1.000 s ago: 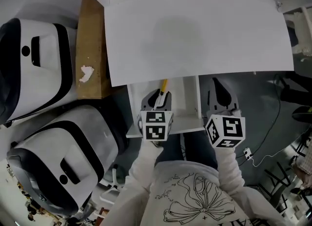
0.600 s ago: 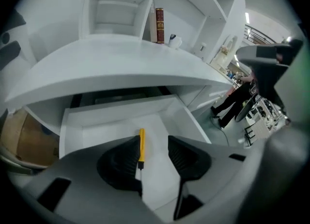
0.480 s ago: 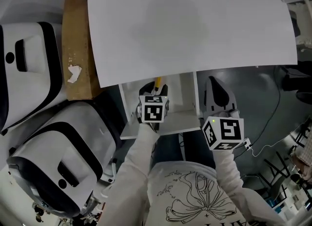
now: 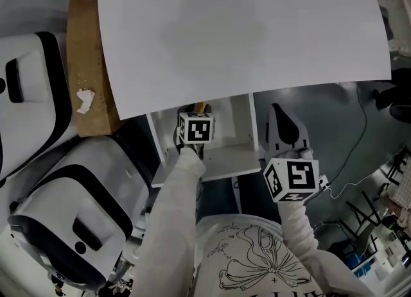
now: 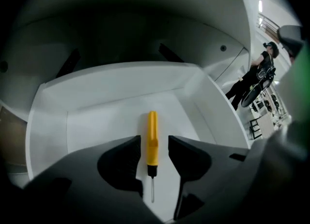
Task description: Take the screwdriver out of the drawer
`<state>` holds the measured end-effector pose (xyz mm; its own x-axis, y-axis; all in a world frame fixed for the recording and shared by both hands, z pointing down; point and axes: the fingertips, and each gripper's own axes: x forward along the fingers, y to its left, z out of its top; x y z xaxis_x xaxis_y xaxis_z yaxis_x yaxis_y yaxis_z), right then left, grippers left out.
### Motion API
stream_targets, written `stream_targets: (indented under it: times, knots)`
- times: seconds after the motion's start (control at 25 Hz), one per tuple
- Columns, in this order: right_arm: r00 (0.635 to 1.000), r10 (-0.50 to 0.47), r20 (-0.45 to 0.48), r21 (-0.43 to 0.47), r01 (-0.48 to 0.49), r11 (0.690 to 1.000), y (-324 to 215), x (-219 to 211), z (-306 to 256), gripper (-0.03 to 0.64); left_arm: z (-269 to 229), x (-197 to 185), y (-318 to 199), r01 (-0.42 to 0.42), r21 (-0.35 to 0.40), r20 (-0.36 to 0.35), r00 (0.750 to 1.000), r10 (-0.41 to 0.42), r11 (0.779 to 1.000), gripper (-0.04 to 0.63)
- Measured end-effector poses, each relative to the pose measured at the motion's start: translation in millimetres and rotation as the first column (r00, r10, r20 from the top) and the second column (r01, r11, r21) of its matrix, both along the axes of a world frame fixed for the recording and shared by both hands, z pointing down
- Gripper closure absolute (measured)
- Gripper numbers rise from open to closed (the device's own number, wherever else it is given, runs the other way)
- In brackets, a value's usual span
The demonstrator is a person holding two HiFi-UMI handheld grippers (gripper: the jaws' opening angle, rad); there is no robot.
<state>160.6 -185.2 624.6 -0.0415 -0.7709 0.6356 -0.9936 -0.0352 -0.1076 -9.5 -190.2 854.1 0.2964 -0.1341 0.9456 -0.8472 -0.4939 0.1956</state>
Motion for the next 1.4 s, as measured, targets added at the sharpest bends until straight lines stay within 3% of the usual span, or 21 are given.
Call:
stream_targets:
  times: [0.2, 0.4, 0.64, 0.88, 1.24, 1.4]
  knots:
    - [1.000, 0.003, 0.002, -0.015, -0.003, 1.000, 3, 1, 8, 0.614, 15, -3, 2, -0.006, -0.022, 0.034, 0.999, 0.006, 1.000, 0.439]
    - [1.000, 0.005, 0.000, -0.021, -0.005, 1.000, 4, 3, 11, 0.614, 19, -8, -3, -0.013, 0.003, 0.092, 0.996, 0.013, 1.000, 0.517]
    - [1.000, 0.003, -0.002, -0.021, -0.003, 1.000, 4, 4, 10, 0.614, 19, -9, -2, -0.047, 0.002, 0.114, 0.992, 0.046, 0.999, 0.528]
    - [1.000, -0.009, -0.007, -0.003, 0.009, 1.000, 1, 5, -1, 0.614, -6, 0, 6, -0.107, -0.004, 0.023, 0.994, 0.107, 0.994, 0.529]
    - [0.998, -0.053, -0.022, 0.052, 0.054, 0.997, -3, -3, -38, 0.614, -85, 1, 24, -0.132, 0.086, -0.068, 0.988, 0.138, 0.987, 0.529]
    - [0.997, -0.075, -0.023, 0.106, 0.077, 0.991, -8, -10, -66, 0.614, -129, 2, 22, -0.117, 0.165, -0.097, 0.986, 0.134, 0.979, 0.528]
